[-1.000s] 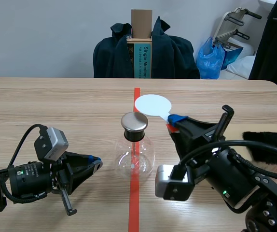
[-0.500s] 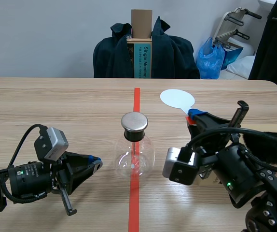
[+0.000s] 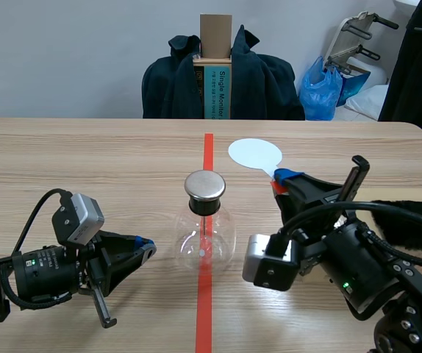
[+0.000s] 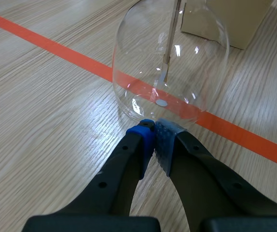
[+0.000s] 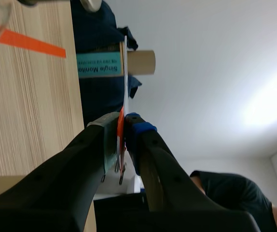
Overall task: Do the electroscope experiment.
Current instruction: 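Move the plate toward and away from the electroscope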
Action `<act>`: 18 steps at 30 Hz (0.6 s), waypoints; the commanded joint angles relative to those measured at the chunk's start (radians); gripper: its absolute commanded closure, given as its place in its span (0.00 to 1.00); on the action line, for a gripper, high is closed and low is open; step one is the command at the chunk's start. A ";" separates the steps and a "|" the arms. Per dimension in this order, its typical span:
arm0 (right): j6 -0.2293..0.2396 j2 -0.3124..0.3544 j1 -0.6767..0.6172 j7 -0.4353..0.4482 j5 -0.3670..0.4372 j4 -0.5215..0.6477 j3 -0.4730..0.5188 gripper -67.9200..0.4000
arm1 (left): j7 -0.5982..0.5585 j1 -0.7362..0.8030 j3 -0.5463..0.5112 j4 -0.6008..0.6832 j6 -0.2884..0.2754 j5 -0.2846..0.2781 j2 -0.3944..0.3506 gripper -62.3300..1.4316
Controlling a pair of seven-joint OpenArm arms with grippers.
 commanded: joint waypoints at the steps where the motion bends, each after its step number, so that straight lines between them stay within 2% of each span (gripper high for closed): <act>1: -0.014 0.000 0.014 0.023 0.007 0.007 0.008 0.98 | -0.013 -0.005 -0.005 0.011 -0.002 -0.007 0.002 0.93; 12: -0.015 0.000 0.014 0.212 0.007 0.007 0.008 0.98 | -0.013 -0.005 -0.005 0.011 -0.002 -0.007 0.002 0.93; 18: -0.015 0.000 0.014 0.269 0.007 0.007 0.008 0.98 | -0.013 -0.005 -0.005 0.011 -0.002 -0.007 0.002 0.93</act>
